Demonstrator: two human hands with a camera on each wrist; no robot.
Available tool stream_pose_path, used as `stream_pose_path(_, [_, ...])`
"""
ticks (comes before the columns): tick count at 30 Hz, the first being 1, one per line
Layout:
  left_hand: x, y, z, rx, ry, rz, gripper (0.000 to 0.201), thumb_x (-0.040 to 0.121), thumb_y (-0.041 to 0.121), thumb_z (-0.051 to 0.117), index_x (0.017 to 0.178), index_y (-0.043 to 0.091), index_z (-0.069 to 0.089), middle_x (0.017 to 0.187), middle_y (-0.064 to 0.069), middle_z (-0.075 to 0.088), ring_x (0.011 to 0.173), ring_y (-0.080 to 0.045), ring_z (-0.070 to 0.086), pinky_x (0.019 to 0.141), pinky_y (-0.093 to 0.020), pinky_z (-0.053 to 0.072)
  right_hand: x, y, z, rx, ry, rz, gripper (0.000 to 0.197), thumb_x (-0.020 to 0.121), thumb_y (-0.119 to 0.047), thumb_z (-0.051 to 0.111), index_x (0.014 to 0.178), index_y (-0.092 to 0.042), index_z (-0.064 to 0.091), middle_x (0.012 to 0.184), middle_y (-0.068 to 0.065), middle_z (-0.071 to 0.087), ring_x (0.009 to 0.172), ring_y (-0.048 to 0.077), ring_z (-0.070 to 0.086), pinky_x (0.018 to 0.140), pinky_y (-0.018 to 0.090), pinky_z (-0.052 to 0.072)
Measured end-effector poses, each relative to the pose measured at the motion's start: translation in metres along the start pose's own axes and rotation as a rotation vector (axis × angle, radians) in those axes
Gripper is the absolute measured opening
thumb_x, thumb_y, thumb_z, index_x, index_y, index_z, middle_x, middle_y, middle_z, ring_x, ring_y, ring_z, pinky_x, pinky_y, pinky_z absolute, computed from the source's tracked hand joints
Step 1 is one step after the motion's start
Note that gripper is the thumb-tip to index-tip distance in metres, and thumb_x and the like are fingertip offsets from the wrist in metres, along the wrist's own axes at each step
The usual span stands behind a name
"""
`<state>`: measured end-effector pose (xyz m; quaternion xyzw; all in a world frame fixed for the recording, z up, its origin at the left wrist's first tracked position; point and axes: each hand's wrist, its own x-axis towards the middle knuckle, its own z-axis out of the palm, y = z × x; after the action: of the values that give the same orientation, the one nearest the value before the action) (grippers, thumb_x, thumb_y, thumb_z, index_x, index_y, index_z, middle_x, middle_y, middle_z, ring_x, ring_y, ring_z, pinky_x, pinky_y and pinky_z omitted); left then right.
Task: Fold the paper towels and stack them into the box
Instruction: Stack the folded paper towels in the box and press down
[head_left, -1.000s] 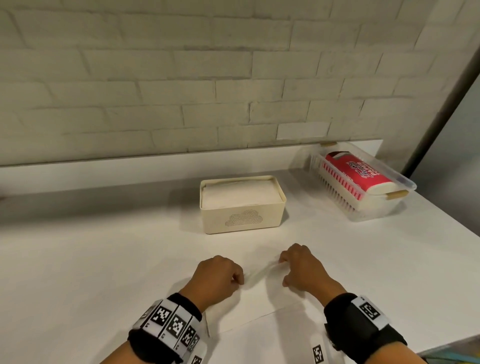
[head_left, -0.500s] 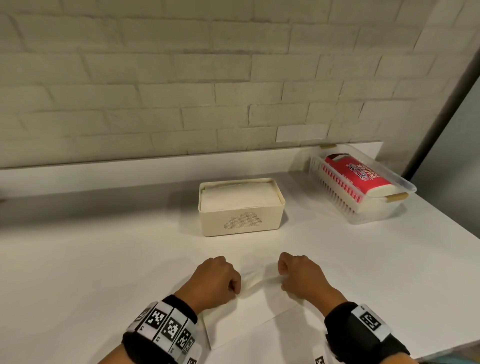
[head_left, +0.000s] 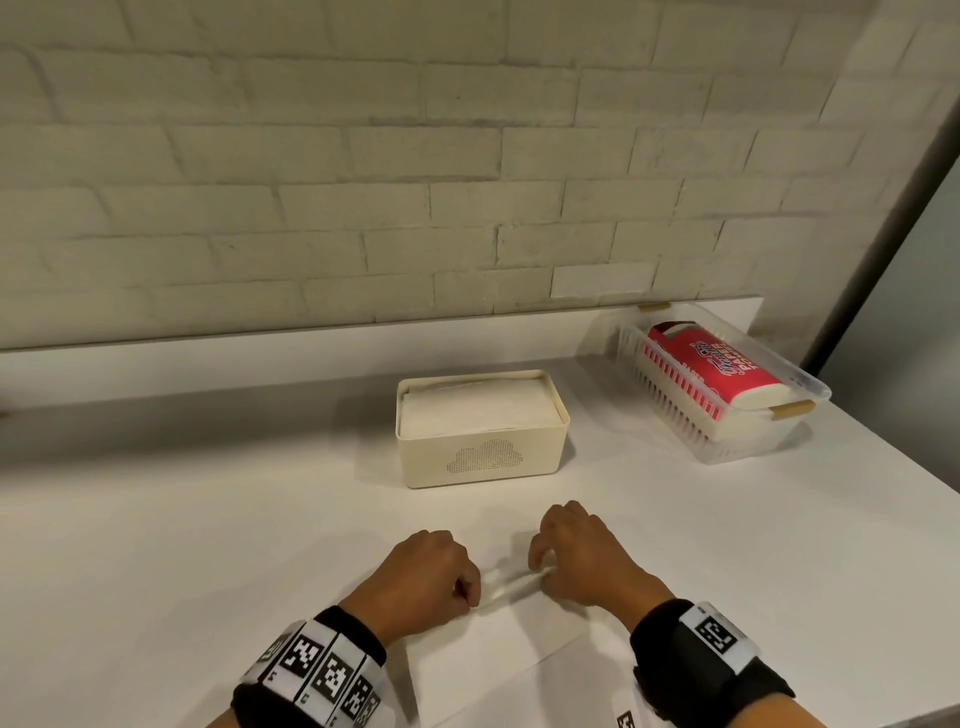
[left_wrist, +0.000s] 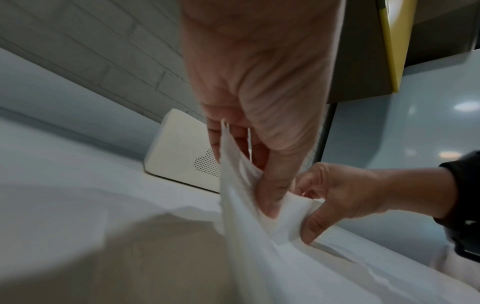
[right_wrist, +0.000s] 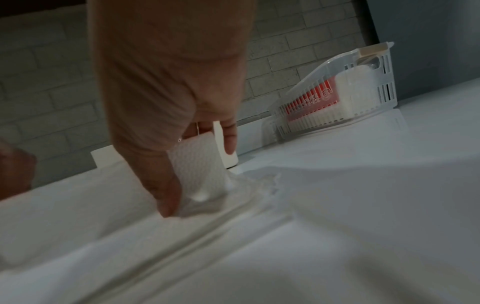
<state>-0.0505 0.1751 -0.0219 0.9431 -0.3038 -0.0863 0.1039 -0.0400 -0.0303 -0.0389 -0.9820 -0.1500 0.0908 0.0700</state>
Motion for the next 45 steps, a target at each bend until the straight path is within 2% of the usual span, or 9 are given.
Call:
stream_pose_path(5, [0.001,-0.004,0.0,-0.018,-0.009,0.002,0.018,0.086,0.017,0.058,0.096,0.023,0.072,0.102,0.006,0.068,0.098,-0.01,0.056,0.068,-0.016,0.031,0.001,-0.001,0.002,0.017,0.004,-0.035,0.025,0.08,-0.023,0.059,0.104,-0.022,0.066,0.107,-0.003,0.063,0.105,0.018,0.05,0.075,0.025,0.029])
stream_pose_path(10, [0.003,-0.006,-0.001,-0.028,-0.026,0.005,0.017,0.085,0.018,0.059,0.094,0.024,0.072,0.101,0.007,0.067,0.096,-0.009,0.055,0.058,-0.009,0.027,0.004,-0.003,-0.002,0.121,-0.064,-0.012,0.042,0.077,-0.033,0.067,0.118,-0.029,0.057,0.094,-0.011,0.048,0.1,0.015,0.049,0.081,0.024,0.032])
stream_pose_path(18, [0.002,-0.01,0.0,-0.048,-0.066,-0.023,0.023,0.086,0.022,0.061,0.107,0.026,0.066,0.106,0.007,0.065,0.102,-0.011,0.053,0.071,-0.018,0.031,0.005,-0.005,0.001,0.063,-0.003,-0.06,0.021,0.08,-0.03,0.066,0.098,-0.02,0.069,0.093,-0.008,0.041,0.096,0.015,0.039,0.077,0.024,0.029])
stream_pose_path(25, [0.002,-0.01,0.005,-0.019,-0.085,-0.06,0.035,0.084,0.031,0.062,0.119,0.03,0.061,0.123,0.007,0.056,0.116,-0.014,0.044,0.09,-0.024,0.037,0.001,-0.006,0.004,0.147,0.119,-0.111,0.014,0.075,-0.021,0.072,0.086,-0.014,0.074,0.103,0.001,0.062,0.101,0.02,0.05,0.07,0.019,0.026])
stream_pose_path(31, [0.002,-0.008,0.006,-0.017,-0.122,-0.051,0.028,0.083,0.023,0.058,0.111,0.024,0.066,0.113,0.005,0.063,0.105,-0.015,0.055,0.074,-0.021,0.037,-0.005,-0.006,0.002,0.163,0.084,-0.091,0.013,0.073,-0.024,0.073,0.082,-0.014,0.071,0.098,-0.006,0.063,0.099,0.011,0.049,0.076,0.018,0.026])
stream_pose_path(34, [0.001,-0.009,0.007,-0.107,-0.118,-0.071,0.019,0.083,0.021,0.055,0.1,0.023,0.065,0.092,0.01,0.063,0.084,-0.009,0.053,0.059,-0.016,0.033,-0.007,-0.007,-0.002,0.132,0.037,-0.083,0.01,0.074,-0.021,0.067,0.084,-0.018,0.067,0.074,-0.016,0.051,0.09,0.013,0.05,0.07,0.013,0.026])
stream_pose_path(37, [0.002,-0.012,0.006,-0.301,-0.072,-0.105,0.013,0.083,0.018,0.057,0.094,0.019,0.064,0.072,0.02,0.051,0.067,0.001,0.048,0.056,-0.006,0.032,-0.008,-0.005,-0.009,0.188,-0.082,0.009,0.025,0.071,-0.024,0.069,0.094,-0.027,0.061,0.077,-0.014,0.047,0.082,0.011,0.045,0.064,0.009,0.028])
stream_pose_path(41, [-0.001,-0.022,-0.004,-0.578,0.009,-0.172,0.016,0.08,0.017,0.066,0.078,0.03,0.059,0.079,0.021,0.059,0.072,0.006,0.053,0.064,-0.004,0.038,-0.007,0.011,-0.029,0.34,-0.186,0.105,0.024,0.068,-0.026,0.076,0.092,-0.026,0.068,0.088,-0.008,0.061,0.086,0.011,0.055,0.072,0.021,0.043])
stream_pose_path(45, [-0.003,-0.039,-0.014,-0.982,0.092,-0.357,0.014,0.078,0.01,0.073,0.081,0.02,0.064,0.086,0.002,0.069,0.073,-0.01,0.062,0.069,-0.021,0.048,-0.01,0.031,-0.046,0.739,-0.11,0.242,0.021,0.067,-0.023,0.081,0.085,-0.017,0.071,0.087,-0.003,0.072,0.083,0.014,0.067,0.076,0.024,0.052])
